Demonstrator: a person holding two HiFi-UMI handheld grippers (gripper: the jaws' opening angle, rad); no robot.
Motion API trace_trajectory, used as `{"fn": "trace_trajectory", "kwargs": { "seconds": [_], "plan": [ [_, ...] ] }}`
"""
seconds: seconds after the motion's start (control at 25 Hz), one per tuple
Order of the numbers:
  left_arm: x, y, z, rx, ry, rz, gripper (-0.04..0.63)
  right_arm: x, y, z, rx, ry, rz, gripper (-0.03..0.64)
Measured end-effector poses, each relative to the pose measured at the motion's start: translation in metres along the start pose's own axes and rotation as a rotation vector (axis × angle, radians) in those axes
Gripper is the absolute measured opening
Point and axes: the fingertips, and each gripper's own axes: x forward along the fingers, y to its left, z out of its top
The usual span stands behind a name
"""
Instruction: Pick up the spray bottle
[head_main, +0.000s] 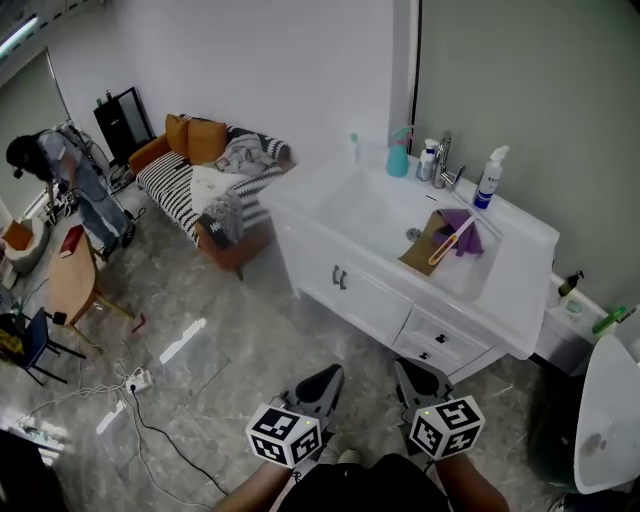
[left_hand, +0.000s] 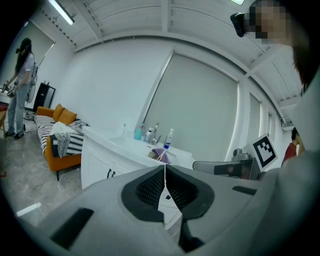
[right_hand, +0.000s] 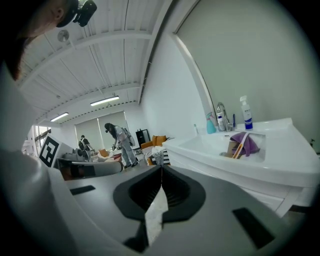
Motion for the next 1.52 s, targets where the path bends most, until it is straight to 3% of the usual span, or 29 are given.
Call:
{"fn": "trace_trajectory", "kwargs": {
  "seconds": [0.44, 0.68, 0.92, 1.52],
  "plan": [
    [0.025, 0.035, 0.004, -0.039, -0.008, -0.030, 0.011, 0.019, -0.019, 0.007, -0.053, 0.032, -0.089, 0.008],
    [0.055, 0.052, 0.015, 0.001, -0.001, -0.043, 0.011, 0.059, -0.036, 0.022, -0.081, 0.005, -0.080, 0.008],
    [0.080, 0.075, 0.034, 0.032, 0.017, -0.050, 0.011, 0.109, -0.056, 0.043, -0.033, -0.039, -0.088, 0.008],
    [0.124, 0.119, 0.068, 0.014, 0.005, -0.025, 0.011, 0.158, -0.081, 0.060, -0.012, -0.019, -0.081, 0.008]
  ]
}}
